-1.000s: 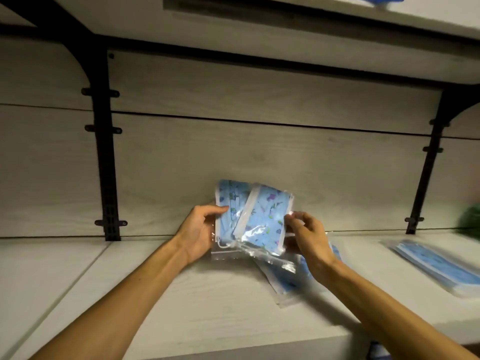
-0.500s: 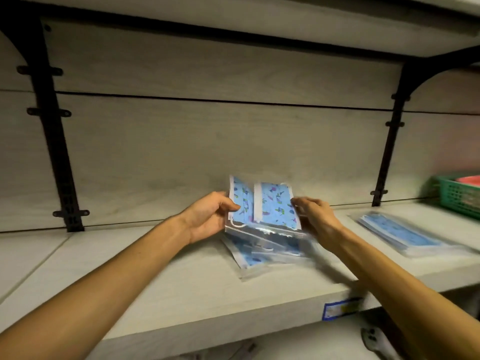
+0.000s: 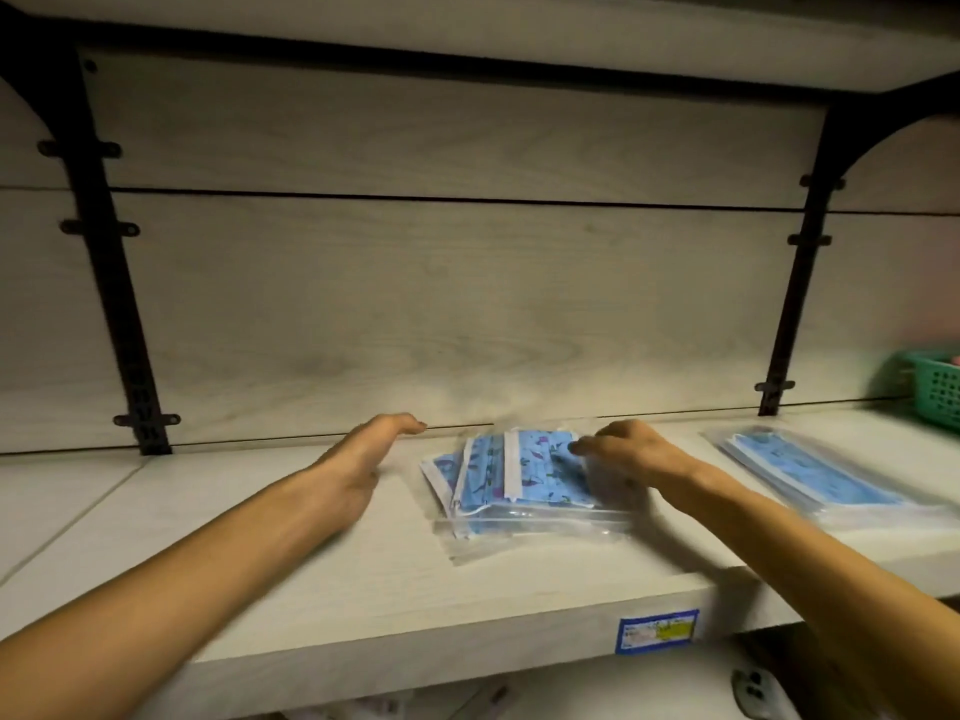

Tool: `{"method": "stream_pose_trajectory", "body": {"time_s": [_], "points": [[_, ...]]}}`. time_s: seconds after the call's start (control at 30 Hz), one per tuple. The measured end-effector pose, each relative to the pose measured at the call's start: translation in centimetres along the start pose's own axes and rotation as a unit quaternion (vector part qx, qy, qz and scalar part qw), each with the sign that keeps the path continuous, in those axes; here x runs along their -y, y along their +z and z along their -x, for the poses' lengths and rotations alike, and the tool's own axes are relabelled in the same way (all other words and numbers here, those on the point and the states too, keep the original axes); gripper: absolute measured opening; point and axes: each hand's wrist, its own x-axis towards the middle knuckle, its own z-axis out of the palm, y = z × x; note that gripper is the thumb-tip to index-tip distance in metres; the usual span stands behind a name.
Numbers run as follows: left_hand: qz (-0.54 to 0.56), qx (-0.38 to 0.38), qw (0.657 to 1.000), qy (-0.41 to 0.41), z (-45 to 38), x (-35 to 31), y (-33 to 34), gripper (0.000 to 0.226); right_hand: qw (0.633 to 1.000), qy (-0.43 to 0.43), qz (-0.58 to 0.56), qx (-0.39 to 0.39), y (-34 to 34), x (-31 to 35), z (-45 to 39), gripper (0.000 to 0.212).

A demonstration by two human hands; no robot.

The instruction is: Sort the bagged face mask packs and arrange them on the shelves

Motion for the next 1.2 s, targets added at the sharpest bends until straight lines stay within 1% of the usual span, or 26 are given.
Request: {"method": "stream_pose_trajectory", "body": {"time_s": [0.03,0.1,0.13,0.23,0.3,0.37,0.4,0.43,0.47,0.5,0.53,0.6,0.67,0.7,0.73,0.77,0.8,0.87,0.9,0.93,1.03,1.07,1.13,1.2], "points": [[0.026,-0.002,1.0,-0.006,-0.2,-0.2,0.1,0.037,0.999,-0.02,-0.032,0.007,0.3,0.2,-0.4,0.03],[0.041,0.008,0.999,-0.017,-0.4,-0.7,0.7,0.044,0.998,-0.038,-0.045,0.013,1.2,0.8,-0.8,0.02],[0.039,0.017,0.999,-0.026,-0.4,-0.9,0.9,0.045,0.998,-0.039,-0.052,0.025,1.7,1.1,-1.0,0.022],[0.058,0.032,0.997,-0.039,-0.1,-1.4,1.7,0.035,0.995,-0.037,-0.069,0.054,2.8,2.1,-1.6,0.049],[0.051,0.0,0.999,-0.013,-0.7,-1.0,1.8,0.035,0.998,-0.034,-0.041,0.039,2.9,2.3,-1.9,0.061],[0.025,-0.048,0.998,0.018,-0.6,-0.4,1.5,0.044,0.999,-0.024,0.028,0.003,2.7,2.0,-2.0,0.071],[0.025,-0.061,0.998,0.024,-0.2,-0.1,1.4,0.045,0.998,-0.021,0.051,-0.005,2.6,2.0,-2.0,0.07],[0.035,-0.065,0.997,0.018,0.1,0.2,1.1,0.046,0.998,-0.024,0.059,-0.006,2.6,1.9,-2.0,0.064],[0.052,-0.053,0.997,-0.002,0.5,0.3,0.8,0.049,0.998,-0.03,0.048,0.002,2.6,1.9,-1.8,0.055],[0.073,-0.025,0.997,-0.027,1.1,0.1,0.6,0.052,0.999,-0.033,0.024,0.018,2.5,2.0,-1.6,0.046],[0.085,0.012,0.995,-0.05,1.7,-0.3,0.4,0.052,0.999,-0.032,-0.011,0.04,2.3,2.3,-1.3,0.044],[0.083,0.07,0.99,-0.086,2.6,-1.1,0.6,0.044,0.991,-0.008,-0.095,0.091,2.3,2.9,-1.2,0.047],[0.083,0.083,0.988,-0.097,3.2,-1.5,1.4,0.031,0.978,0.004,-0.153,0.14,2.7,3.4,-0.9,0.04],[0.085,0.081,0.989,-0.093,3.2,-1.6,1.8,0.025,0.975,-0.007,-0.167,0.147,3.0,3.4,-1.0,0.037],[0.08,0.07,0.991,-0.085,3.1,-1.5,2.2,0.022,0.975,-0.023,-0.172,0.136,3.4,3.3,-1.0,0.033],[0.071,0.05,0.994,-0.071,2.9,-1.3,2.3,0.02,0.98,-0.042,-0.161,0.11,3.6,3.1,-0.9,0.032],[0.058,0.022,0.997,-0.049,2.8,-0.9,2.3,0.023,0.987,-0.061,-0.129,0.07,3.7,2.6,-1.1,0.037],[0.032,-0.017,0.999,-0.022,2.5,-0.3,1.8,0.039,0.996,-0.09,-0.005,-0.025,3.2,1.6,-1.7,0.052],[0.03,-0.015,0.999,-0.026,2.5,-0.1,1.5,0.046,0.993,-0.095,0.044,-0.046,2.9,1.3,-1.9,0.054],[0.034,0.0,0.999,-0.035,2.7,-0.1,1.4,0.048,0.993,-0.091,0.06,-0.042,2.6,1.2,-2.1,0.052],[0.053,0.079,0.992,-0.079,3.7,-1.0,1.7,0.03,0.997,-0.038,-0.043,0.056,2.3,1.9,-1.9,0.04],[0.048,0.096,0.99,-0.09,3.8,-1.2,1.9,0.028,0.994,-0.019,-0.076,0.08,2.4,2.2,-1.8,0.039],[0.044,0.101,0.989,-0.099,3.7,-1.6,2.5,0.028,0.99,-0.007,-0.106,0.098,2.7,2.6,-1.8,0.04],[0.056,0.078,0.99,-0.101,3.2,-1.5,2.8,0.027,0.986,0.0,-0.124,0.114,2.5,2.5,-1.7,0.04]]}}
